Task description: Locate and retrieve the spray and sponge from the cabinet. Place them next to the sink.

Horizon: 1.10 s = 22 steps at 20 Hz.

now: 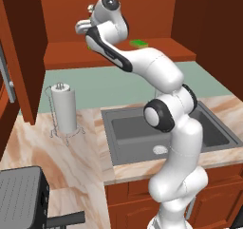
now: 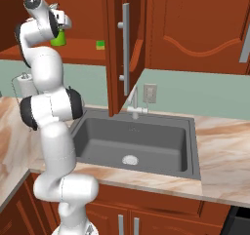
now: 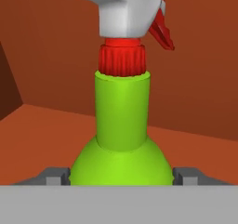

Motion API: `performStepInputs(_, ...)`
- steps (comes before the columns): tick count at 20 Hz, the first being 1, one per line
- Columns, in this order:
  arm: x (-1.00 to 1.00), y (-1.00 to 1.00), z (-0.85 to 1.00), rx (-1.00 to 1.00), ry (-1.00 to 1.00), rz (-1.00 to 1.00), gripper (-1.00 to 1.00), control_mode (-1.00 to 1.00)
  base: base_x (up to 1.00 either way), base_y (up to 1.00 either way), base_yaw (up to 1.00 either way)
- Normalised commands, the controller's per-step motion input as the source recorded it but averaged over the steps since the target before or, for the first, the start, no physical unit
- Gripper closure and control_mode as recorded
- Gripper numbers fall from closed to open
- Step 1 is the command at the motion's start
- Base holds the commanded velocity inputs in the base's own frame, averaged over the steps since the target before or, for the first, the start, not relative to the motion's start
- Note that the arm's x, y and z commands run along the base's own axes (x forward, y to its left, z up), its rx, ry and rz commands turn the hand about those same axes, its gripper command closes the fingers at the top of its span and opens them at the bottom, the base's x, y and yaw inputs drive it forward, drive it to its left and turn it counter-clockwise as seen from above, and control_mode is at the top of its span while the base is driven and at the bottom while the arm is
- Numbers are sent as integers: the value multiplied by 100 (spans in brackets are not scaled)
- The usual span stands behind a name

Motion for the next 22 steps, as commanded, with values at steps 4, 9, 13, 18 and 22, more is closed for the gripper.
performStepInputs(4, -27, 0, -3, 4, -5, -3, 100, -100, 0, 0, 0)
performStepInputs(9, -34, 0, 1, 3, -10, -6, 100, -100, 0, 0, 0)
performStepInputs(13, -45, 0, 0, 2, -10, -5, 100, -100, 0, 0, 0)
performStepInputs(18, -50, 0, 0, 1, -8, -6, 100, -100, 0, 0, 0)
performStepInputs(22, -45, -1, 6, 0, -4, -9, 100, -100, 0, 0, 0)
